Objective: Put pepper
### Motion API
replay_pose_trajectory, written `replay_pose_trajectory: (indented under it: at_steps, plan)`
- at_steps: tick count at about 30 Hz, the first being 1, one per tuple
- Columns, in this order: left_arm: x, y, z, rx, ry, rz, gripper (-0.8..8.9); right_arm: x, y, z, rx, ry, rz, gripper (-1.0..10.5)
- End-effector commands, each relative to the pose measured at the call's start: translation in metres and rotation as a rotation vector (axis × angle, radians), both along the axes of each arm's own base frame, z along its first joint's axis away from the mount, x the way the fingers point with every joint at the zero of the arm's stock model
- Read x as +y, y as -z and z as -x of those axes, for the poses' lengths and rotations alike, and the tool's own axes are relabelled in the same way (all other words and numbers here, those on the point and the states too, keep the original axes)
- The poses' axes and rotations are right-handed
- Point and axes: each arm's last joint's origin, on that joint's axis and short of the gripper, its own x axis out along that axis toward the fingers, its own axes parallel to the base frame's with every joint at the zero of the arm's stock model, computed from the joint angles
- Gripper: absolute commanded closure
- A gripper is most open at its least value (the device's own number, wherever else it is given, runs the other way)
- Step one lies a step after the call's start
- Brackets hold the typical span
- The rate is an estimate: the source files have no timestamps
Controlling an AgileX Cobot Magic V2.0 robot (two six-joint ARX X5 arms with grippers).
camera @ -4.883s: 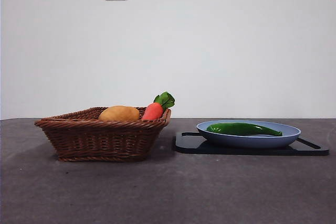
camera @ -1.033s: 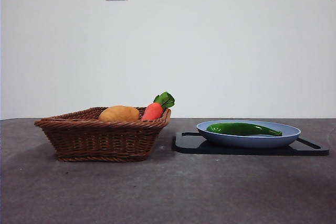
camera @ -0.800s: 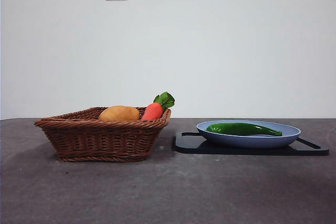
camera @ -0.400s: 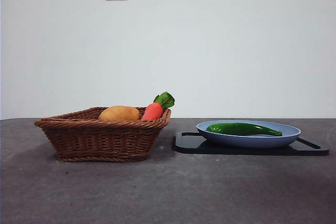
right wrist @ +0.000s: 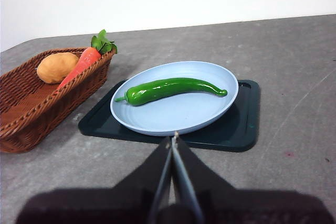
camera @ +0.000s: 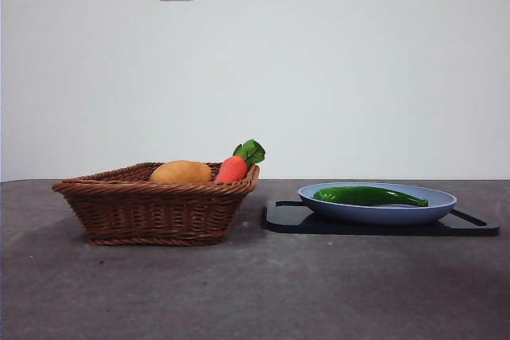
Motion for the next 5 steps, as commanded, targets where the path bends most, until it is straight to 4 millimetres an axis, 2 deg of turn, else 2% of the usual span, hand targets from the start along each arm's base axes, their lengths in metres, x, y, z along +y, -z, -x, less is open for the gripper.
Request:
replay_pose_trajectory:
  at_steps: [1, 5]
  plan:
    - [0.0003, 0.0023, -0.0005, -0.004, -0.003, 0.006, 8.05, 0.0000, 0.0026, 0.0001, 0.014, 0.003, -0.008, 9.4]
    - [0.0003, 0.0023, -0.0005, -0.004, -0.003, 0.006, 8.05, 0.0000, 0.0026, 0.0001, 0.014, 0.003, -0.008, 9.4]
